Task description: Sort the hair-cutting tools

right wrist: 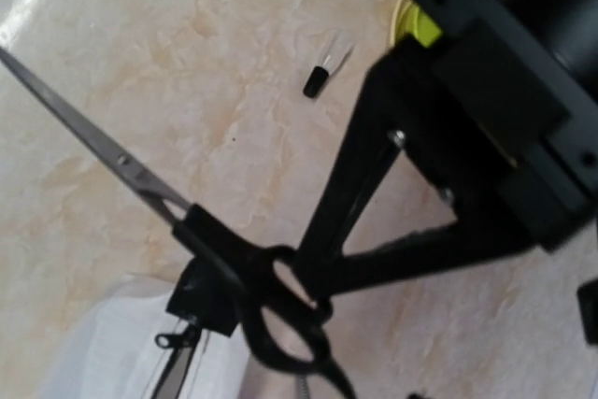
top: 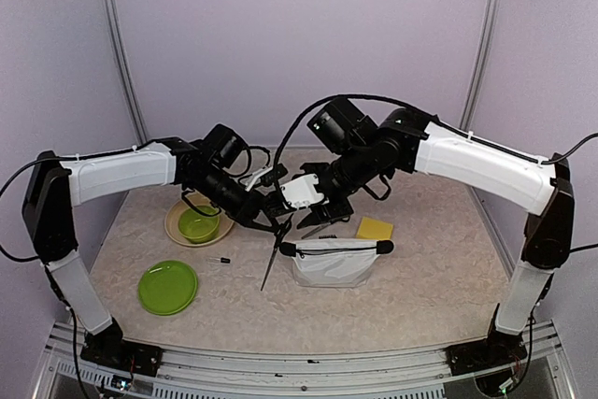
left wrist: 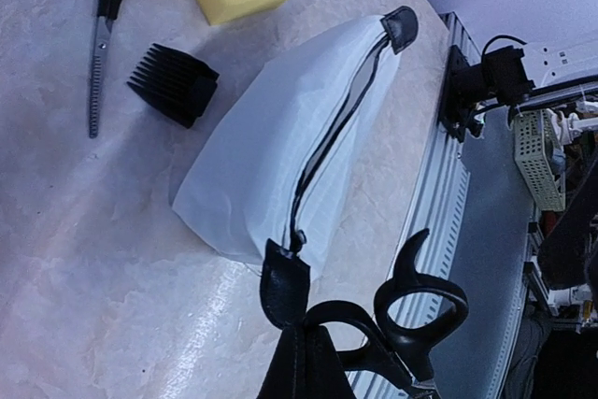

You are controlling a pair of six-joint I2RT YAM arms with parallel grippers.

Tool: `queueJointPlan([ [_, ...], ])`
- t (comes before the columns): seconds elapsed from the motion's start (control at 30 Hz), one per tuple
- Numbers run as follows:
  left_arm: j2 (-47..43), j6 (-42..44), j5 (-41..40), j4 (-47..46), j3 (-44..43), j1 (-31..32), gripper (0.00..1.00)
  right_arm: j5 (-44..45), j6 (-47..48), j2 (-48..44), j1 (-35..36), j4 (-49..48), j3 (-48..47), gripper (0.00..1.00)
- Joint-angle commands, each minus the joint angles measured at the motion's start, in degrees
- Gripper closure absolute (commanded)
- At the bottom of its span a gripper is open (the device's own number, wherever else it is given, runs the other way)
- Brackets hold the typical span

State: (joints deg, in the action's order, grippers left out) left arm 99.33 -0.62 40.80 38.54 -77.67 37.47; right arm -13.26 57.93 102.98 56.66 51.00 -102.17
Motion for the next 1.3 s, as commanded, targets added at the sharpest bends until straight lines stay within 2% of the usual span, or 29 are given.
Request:
queueJointPlan([
  [0.0,1.7,-0.3,9.9,-1.9,0.0,-0.6,1.0,1.3,5.5,0.1,2.0,2.1,-1.6,0.5],
  [0.27,3.8,1.3,13.9,-0.7,-0.8,-0.9,1.0,1.2,8.3,2.0,3.5,5.1,-1.9,0.51],
  [0.47,4.2,1.5,16.6,-0.6,-0.8,-0.7,1.0,1.6,8.2,2.6,3.7,3.4,-1.0,0.57],
  [0.63,5.4,3.2,17.9,1.1,-1.9,0.2,1.0,1.4,7.8,3.3,3.8,2.5,-1.2,0.68],
  [0.8,5.6,3.7,19.0,1.7,-2.4,0.8,1.0,-0.2,7.9,3.6,3.8,3.3,-1.7,0.85],
  [0.9,5.5,3.6,19.2,1.7,-2.4,0.8,1.0,-0.5,8.0,3.7,3.8,3.8,-1.6,0.86],
  [0.93,5.6,3.6,19.3,1.8,-2.4,0.8,1.0,-0.4,8.0,3.7,3.8,3.9,-1.6,0.84],
  [1.0,5.5,3.6,19.7,1.8,-2.4,0.9,1.0,-0.3,7.9,3.7,3.8,3.9,-1.4,0.74],
  [1.1,5.4,3.4,19.9,1.9,-2.5,0.9,1.0,-0.2,7.8,4.2,3.9,4.4,-1.3,0.72],
  [1.17,5.4,3.4,20.0,1.9,-2.6,0.8,1.0,-0.3,7.7,4.6,3.9,4.8,-1.3,0.75],
  [1.27,5.4,3.2,19.7,1.9,-2.7,0.8,1.0,-0.4,7.7,4.9,3.9,5.0,-1.4,0.85],
])
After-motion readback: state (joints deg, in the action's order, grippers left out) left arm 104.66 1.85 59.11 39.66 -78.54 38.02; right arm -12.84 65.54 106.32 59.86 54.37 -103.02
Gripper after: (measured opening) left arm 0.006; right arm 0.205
